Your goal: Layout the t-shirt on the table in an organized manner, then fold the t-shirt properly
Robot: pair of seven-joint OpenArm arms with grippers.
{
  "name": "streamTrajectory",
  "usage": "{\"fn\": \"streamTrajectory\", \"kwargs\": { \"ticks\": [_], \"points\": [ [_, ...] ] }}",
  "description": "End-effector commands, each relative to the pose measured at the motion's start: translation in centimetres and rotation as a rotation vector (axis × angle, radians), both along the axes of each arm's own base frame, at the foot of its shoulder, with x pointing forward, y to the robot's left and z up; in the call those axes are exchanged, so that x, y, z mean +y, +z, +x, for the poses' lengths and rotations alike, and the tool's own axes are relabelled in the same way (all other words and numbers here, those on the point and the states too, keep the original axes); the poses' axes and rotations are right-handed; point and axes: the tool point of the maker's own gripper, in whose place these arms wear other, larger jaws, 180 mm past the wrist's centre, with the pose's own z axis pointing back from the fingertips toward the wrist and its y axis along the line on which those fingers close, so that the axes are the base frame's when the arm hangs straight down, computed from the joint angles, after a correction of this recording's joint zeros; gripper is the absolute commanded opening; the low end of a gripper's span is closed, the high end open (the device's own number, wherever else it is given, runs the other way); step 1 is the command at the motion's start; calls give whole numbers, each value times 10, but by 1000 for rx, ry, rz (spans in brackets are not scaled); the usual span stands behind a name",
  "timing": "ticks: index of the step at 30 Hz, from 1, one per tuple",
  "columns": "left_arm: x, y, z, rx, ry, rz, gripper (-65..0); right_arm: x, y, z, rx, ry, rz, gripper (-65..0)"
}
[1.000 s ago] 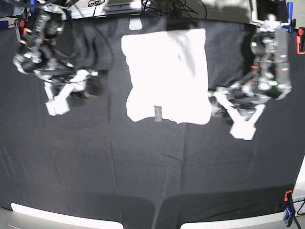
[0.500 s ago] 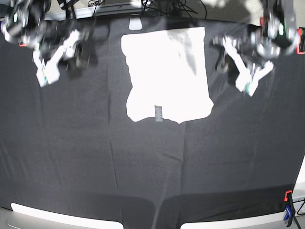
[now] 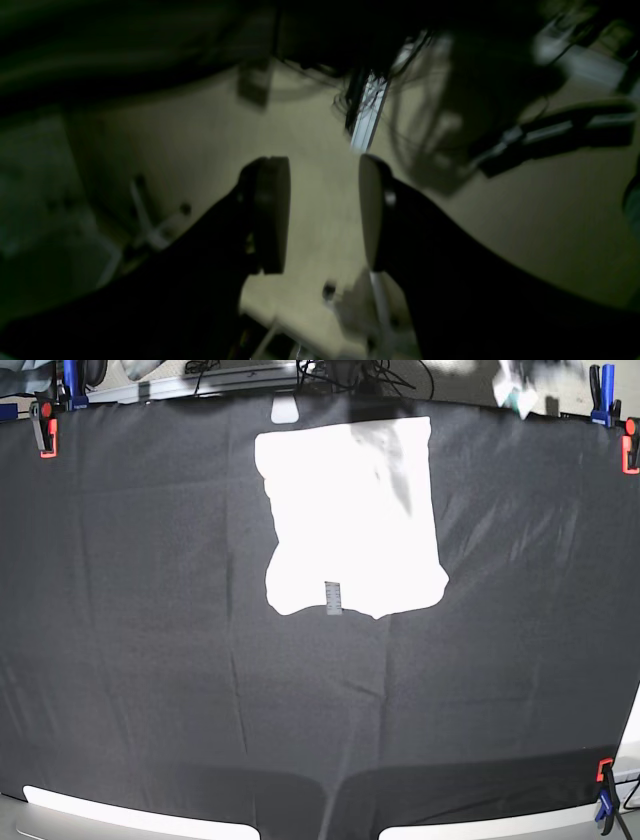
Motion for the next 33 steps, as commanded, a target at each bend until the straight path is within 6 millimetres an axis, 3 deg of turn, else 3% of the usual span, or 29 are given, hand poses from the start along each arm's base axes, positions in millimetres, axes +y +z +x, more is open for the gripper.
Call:
{"fn": "streamTrajectory", "kwargs": {
  "ticks": [1,4,6,11,15,18,22,28,33],
  "points": [
    [2,-9,-15,42,5,-15,-420,0,-6,-10,23,20,8,-430],
    [6,-52,-54,161,45,-82,-420,0,-45,-37,88,70,35,-430],
    [13,-84,-69,204,113,-102,-420,-3,-75,-45,94,69,63,-430],
    [39,-159,-71,278,280,-77,-420,-9,-150,-37,95,-41,104,-430],
    [49,-200,-57,312,341,-48,-420,-19,-201,-21,88,-149,74,-430],
    [53,-217,-47,311,360,-34,-420,-36,-235,5,36,-268,-37,-430],
    [54,-228,-41,304,381,-30,-420,-60,-263,21,38,-330,-231,-430],
    [47,-231,-43,329,400,-38,-420,-59,-270,39,38,-333,-254,-430],
    [32,-232,-41,322,404,-64,-420,-59,-270,38,44,-332,-255,-430]
  ]
}}
